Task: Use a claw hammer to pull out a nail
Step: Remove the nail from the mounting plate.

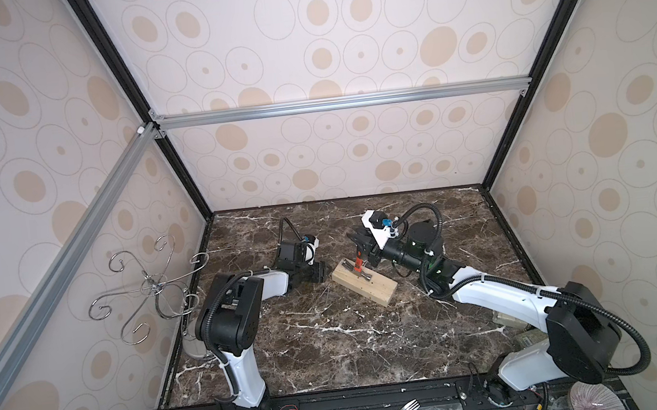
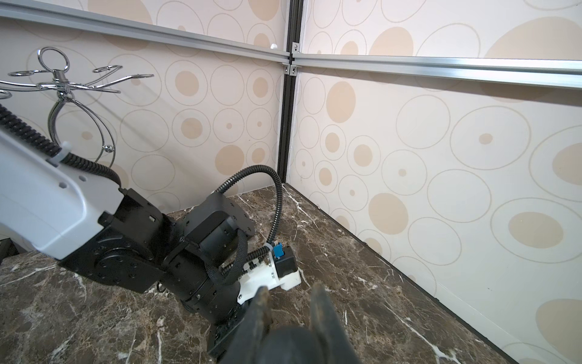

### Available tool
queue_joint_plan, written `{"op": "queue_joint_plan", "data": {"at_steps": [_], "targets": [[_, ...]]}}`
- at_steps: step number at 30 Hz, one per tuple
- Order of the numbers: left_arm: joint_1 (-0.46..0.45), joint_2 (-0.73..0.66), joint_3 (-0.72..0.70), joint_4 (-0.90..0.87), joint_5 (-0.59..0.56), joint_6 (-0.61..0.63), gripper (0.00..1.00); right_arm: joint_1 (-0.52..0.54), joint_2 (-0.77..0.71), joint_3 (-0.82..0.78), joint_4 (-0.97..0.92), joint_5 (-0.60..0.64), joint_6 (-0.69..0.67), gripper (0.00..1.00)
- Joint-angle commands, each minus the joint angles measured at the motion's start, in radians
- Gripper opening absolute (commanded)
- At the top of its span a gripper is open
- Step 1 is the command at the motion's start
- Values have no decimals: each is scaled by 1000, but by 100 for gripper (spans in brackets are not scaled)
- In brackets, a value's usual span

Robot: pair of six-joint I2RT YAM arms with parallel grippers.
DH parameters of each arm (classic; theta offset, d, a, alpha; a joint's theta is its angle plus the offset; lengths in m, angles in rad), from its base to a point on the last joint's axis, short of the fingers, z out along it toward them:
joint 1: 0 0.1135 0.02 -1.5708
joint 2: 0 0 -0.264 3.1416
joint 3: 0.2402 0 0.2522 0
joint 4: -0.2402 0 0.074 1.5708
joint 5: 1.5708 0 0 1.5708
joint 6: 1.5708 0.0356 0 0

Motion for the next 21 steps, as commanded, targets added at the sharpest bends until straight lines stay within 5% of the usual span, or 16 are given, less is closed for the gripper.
{"op": "queue_joint_plan", "data": {"at_steps": [1, 12, 21], "targets": [[1, -39, 15, -48, 80, 56, 68, -2, 28, -51, -47, -16, 34, 0], [-19, -27, 36, -74, 175, 92, 67, -1, 42, -63, -19, -22, 51, 0], [-54, 45, 76, -106, 78, 72, 67, -2, 37, -86, 6, -20, 66, 0]]}}
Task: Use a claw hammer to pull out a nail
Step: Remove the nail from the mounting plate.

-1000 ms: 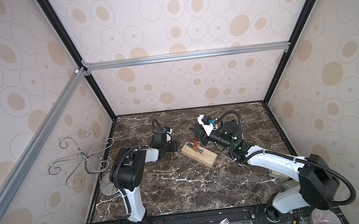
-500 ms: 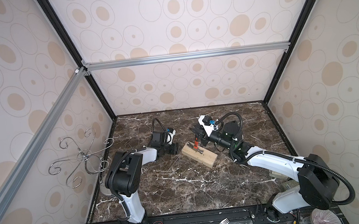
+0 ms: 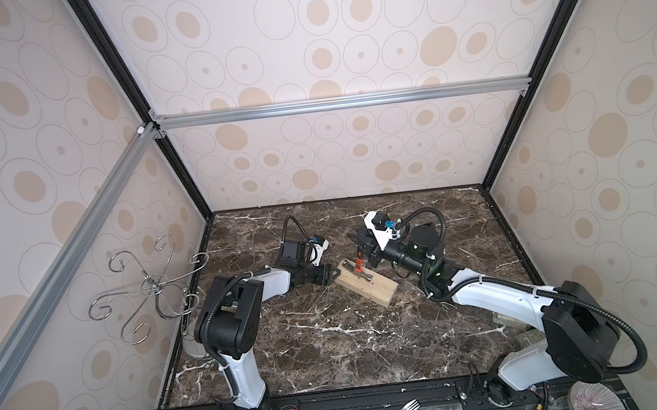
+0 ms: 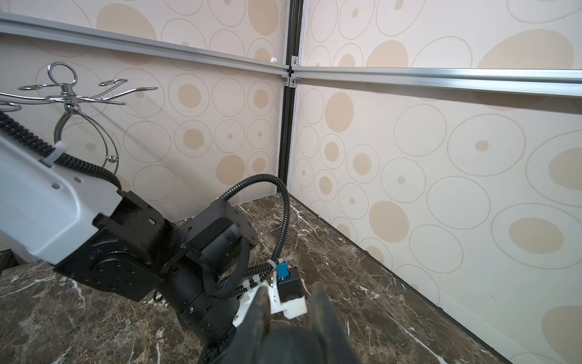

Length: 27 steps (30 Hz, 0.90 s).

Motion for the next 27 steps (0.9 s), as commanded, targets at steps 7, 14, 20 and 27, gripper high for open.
{"op": "queue_joint_plan", "data": {"at_steps": [7, 14, 20, 27], "targets": [[-16, 91, 26, -47, -134, -32, 65, -2, 8, -99, -41, -5, 51, 0], [-9, 171, 12, -100, -177, -14, 60, -11, -35, -259, 179, 20, 118, 0], [-9, 195, 32, -135, -191, -28, 59, -12, -39, -356, 291, 23, 170, 0], [-10, 197, 42, -144, -179, -20, 58, -12, -46, -357, 248, 37, 140, 0]]}}
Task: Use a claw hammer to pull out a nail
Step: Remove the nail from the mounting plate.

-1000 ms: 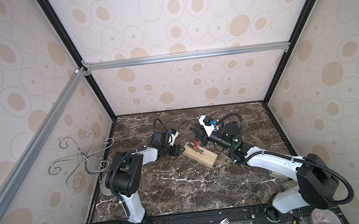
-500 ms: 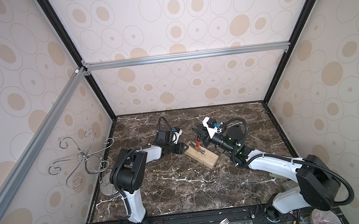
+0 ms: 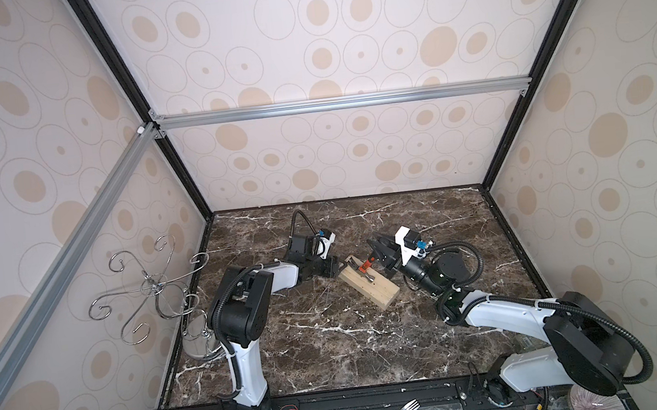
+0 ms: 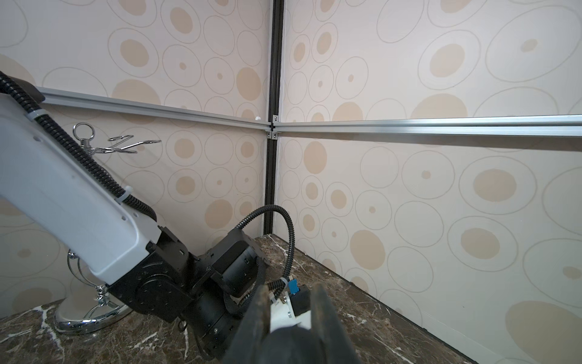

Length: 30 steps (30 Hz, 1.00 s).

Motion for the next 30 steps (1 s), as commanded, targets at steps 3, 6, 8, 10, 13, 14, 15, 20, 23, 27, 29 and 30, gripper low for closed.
{"op": "queue_joint_plan", "data": {"at_steps": [3, 6, 8, 10, 13, 14, 15, 20, 23, 27, 29, 30], "targets": [[9, 69, -49, -186, -159, 43, 58, 6, 23, -31, -252, 1, 44, 0], [9, 40, -37, -168, -147, 50, 58, 7, -1, -3, -322, 18, 19, 0], [8, 18, -19, -150, -140, 47, 59, 6, -13, 24, -375, 42, 8, 0], [9, -1, -4, -131, -131, 46, 59, 6, -23, 53, -429, 57, -2, 0], [9, -33, 7, -86, -125, 41, 59, 7, -32, 96, -481, 67, -14, 0], [9, -47, 2, -62, -130, 35, 60, 7, -34, 107, -491, 75, -15, 0], [10, -58, -6, -35, -130, 28, 60, 6, -37, 118, -496, 77, -17, 0], [9, -130, -91, 154, -100, 6, 60, -5, -40, 184, -503, 69, -23, 0], [7, -182, -167, 267, -80, 25, 59, -7, -38, 286, -631, 51, -47, 0], [4, -230, -227, 350, -41, 45, 58, -18, -32, 379, -693, 10, -50, 0], [2, -264, -272, 413, -40, 62, 58, -34, -25, 414, -696, -10, -19, 0], [1, -280, -291, 435, -40, 73, 58, -45, -22, 429, -698, -22, -4, 0]]}}
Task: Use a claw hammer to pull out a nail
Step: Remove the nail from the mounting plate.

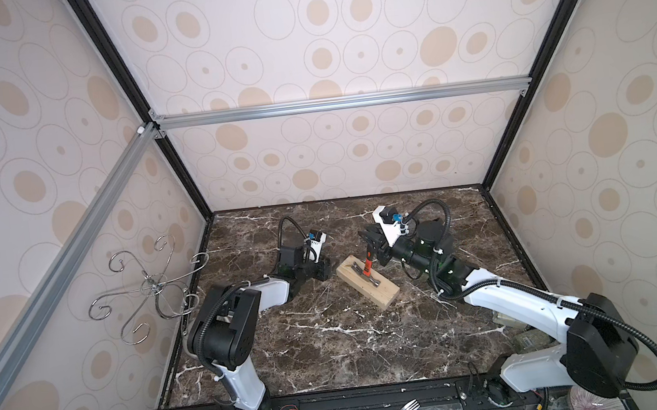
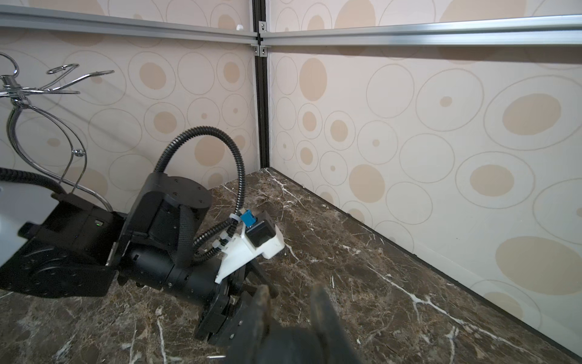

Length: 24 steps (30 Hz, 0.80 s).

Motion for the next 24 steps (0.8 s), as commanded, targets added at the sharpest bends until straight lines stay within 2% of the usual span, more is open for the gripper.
{"op": "queue_joint_plan", "data": {"at_steps": [1, 5, 8, 13, 20, 24], "targets": [[-5, -70, -55, 152, 22, 66, 58, -37, -5, 90, 12, -56, 42, 0], [-21, -134, -123, 228, 32, 173, 57, -80, 11, 160, -18, -121, 104, 0], [-51, -154, -122, 189, 1, 297, 53, -103, 24, 208, -51, -153, 132, 0], [-91, -155, -130, 216, 7, 407, 52, -123, 58, 318, -185, -192, 143, 0], [-113, -114, -130, 265, 27, 428, 48, -141, 82, 404, -256, -258, 158, 0], [-122, -86, -108, 228, -1, 424, 45, -140, 87, 411, -258, -262, 164, 0]]}}
